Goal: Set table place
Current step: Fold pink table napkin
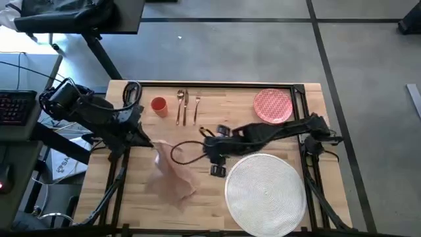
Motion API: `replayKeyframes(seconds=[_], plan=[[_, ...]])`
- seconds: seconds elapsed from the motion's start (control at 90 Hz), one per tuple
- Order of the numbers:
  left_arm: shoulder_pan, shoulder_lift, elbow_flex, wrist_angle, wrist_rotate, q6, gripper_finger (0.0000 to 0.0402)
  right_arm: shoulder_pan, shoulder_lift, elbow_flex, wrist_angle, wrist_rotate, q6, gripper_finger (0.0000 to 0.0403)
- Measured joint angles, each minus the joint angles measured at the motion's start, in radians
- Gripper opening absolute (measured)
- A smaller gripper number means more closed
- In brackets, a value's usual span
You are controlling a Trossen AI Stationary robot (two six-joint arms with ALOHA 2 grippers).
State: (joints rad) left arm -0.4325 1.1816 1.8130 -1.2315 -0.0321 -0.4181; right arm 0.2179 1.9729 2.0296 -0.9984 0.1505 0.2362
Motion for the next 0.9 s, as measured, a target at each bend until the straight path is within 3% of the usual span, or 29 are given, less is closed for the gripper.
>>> replayKeyframes(seconds=[0.1, 0.211, 0.456, 0.589, 0.733, 0.822, 0.9], plan=[[-0.013, 0.017, 0.000, -0.025, 0.088, -0.020, 0.0000, -0.036, 0.047, 0.001, 0.157, -0.092, -0.109, 0.0189], [-0.029, 0.041, 0.000, -0.064, 0.114, -0.025, 0.0000, -0.059, 0.126, 0.001, 0.348, -0.193, -0.189, 0.0220], [-0.047, 0.069, 0.000, -0.084, 0.124, -0.072, 0.0000, -0.092, 0.281, 0.001, 0.535, -0.274, -0.196, 0.0219], [-0.047, 0.068, 0.000, -0.084, 0.126, -0.120, 0.0000, -0.110, 0.310, 0.000, 0.541, -0.305, -0.186, 0.0203], [-0.047, 0.062, 0.000, -0.082, 0.125, -0.149, 0.0000, -0.124, 0.334, 0.000, 0.543, -0.448, -0.205, 0.0175], [-0.047, 0.055, 0.005, -0.085, 0.109, -0.164, 0.0000, -0.116, 0.341, 0.000, 0.523, -0.512, -0.173, 0.0124], [-0.047, 0.048, 0.023, -0.093, 0.067, -0.165, 0.0000, -0.104, 0.341, 0.000, 0.505, -0.528, -0.139, 0.0051]])
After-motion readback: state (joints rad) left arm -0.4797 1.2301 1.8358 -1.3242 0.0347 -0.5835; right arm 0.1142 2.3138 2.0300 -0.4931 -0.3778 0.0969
